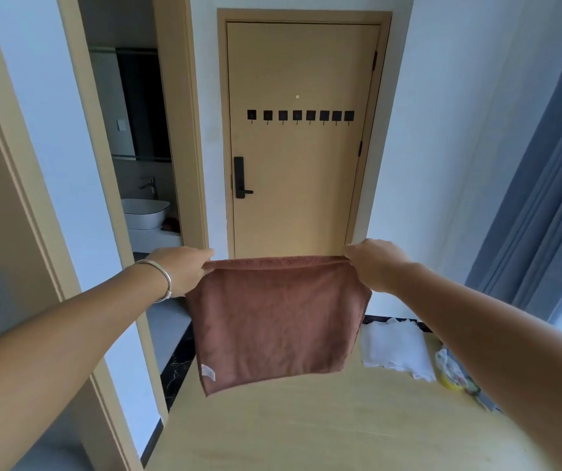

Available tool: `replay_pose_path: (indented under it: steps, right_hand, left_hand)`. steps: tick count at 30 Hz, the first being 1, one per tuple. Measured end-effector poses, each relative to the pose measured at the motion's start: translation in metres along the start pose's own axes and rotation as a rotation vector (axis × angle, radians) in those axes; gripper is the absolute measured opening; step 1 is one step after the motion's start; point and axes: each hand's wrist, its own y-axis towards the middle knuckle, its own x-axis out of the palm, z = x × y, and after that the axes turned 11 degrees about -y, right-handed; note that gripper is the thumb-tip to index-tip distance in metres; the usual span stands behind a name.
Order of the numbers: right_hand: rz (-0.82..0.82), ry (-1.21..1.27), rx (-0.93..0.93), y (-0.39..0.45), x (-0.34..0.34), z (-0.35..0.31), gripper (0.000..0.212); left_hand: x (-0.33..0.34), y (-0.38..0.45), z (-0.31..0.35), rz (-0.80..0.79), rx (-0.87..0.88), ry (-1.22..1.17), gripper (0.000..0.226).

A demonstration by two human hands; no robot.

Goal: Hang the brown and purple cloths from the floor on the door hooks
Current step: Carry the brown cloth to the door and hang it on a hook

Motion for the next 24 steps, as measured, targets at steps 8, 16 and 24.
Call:
replay_pose_path:
  steps: [8,16,24]
  right_hand:
    - [-0.004,-0.048,0.060,0.081,0.036,0.008,0.021]
    - [0.021,-0.025,0.042,0.181,0.090,0.035,0.034]
    - [0.046,0.007,0.077,0.296,0.130,0.093,0.024]
  left_hand:
    - [0.010,0.091,-0.018,0.017,0.024,-0.011,0.022]
    - [0.039,0.194,-0.032,-0.013,0.006,0.023,0.026]
    - [0.031,0.312,-0.026,-0.032,-0.012,0.040,0.026]
